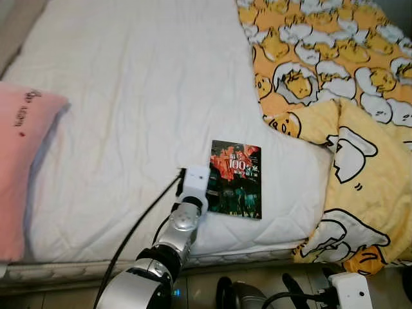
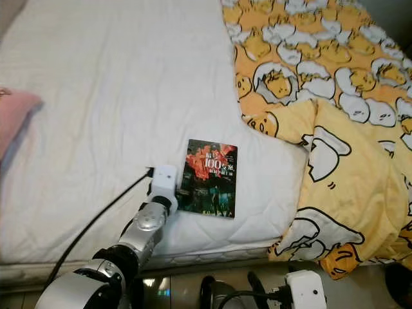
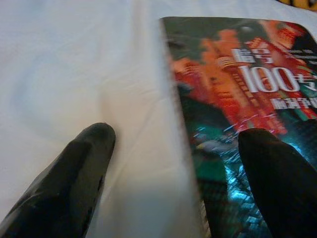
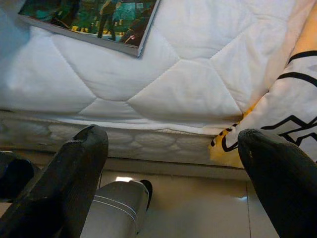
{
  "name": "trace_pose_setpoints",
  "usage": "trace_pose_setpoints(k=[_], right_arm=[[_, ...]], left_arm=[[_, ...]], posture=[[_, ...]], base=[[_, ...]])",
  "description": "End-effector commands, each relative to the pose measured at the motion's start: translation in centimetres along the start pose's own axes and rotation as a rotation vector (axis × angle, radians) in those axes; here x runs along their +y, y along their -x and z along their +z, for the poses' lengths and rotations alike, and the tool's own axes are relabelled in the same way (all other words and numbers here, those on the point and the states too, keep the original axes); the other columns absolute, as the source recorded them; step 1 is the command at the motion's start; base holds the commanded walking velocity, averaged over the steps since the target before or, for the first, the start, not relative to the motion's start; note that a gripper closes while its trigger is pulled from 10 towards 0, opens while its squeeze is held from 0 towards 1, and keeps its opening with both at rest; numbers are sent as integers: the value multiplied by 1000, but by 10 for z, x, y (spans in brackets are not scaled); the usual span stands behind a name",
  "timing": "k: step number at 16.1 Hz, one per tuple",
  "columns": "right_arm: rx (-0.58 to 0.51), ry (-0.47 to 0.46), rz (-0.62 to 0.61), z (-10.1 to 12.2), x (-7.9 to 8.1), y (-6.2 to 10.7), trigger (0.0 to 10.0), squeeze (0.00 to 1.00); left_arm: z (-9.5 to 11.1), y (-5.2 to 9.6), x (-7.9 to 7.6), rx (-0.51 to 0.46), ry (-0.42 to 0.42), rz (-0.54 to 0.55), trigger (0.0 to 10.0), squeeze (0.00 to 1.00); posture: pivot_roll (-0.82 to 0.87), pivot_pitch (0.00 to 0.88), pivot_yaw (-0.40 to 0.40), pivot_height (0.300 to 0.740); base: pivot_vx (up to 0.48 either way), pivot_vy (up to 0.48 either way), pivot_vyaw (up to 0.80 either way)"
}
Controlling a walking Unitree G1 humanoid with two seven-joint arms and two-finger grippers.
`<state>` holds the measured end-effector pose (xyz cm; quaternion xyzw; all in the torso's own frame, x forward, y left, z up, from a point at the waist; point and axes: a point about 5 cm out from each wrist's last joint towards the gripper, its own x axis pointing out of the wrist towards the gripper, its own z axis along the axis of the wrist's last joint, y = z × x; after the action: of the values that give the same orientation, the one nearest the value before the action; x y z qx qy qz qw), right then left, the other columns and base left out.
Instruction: Clean up the room
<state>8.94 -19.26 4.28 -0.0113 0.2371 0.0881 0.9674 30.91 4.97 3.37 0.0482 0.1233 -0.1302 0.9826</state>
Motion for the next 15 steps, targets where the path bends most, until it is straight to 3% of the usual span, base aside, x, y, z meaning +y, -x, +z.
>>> trace_pose_setpoints(k=[1,4,6,8,10,12,13,15], right_arm=[[11,2,-6,-2,1,3,10000,0],[24,5,-8,-7,2,4,10000,0],[35,8,-7,-10,3,3,10000,0],[35,12,-4,-10,5,4,10000,0],[43,21,0,-13,3,3,10000,0],[49,24,2,-15,3,2,10000,0],[53,26,3,-15,4,2,10000,0],[60,28,4,-16,4,4,10000,0]], left_arm=[[-4,6,-37,8,22,-71,10000,0],[-11,14,-46,-12,-23,-96,10000,0],[-31,26,-48,50,-2,-80,10000,0],[-30,28,-50,8,-33,-79,10000,0],[-19,30,-57,-115,-144,-95,10000,0],[-23,32,-59,-80,-111,-105,10000,0],[-24,31,-61,-47,-34,-116,10000,0],[-25,31,-64,-29,-8,-143,10000,0]], posture=[[-143,239,-106,740],[-139,236,-99,740],[-138,235,-98,740],[-134,239,-97,740],[-128,237,-101,740],[-129,236,-101,740],[-130,236,-100,740],[-129,237,-99,740]], base=[[0,0,0],[0,0,0],[0,0,0],[0,0,0],[0,0,0],[0,0,0],[0,0,0],[0,0,0]])
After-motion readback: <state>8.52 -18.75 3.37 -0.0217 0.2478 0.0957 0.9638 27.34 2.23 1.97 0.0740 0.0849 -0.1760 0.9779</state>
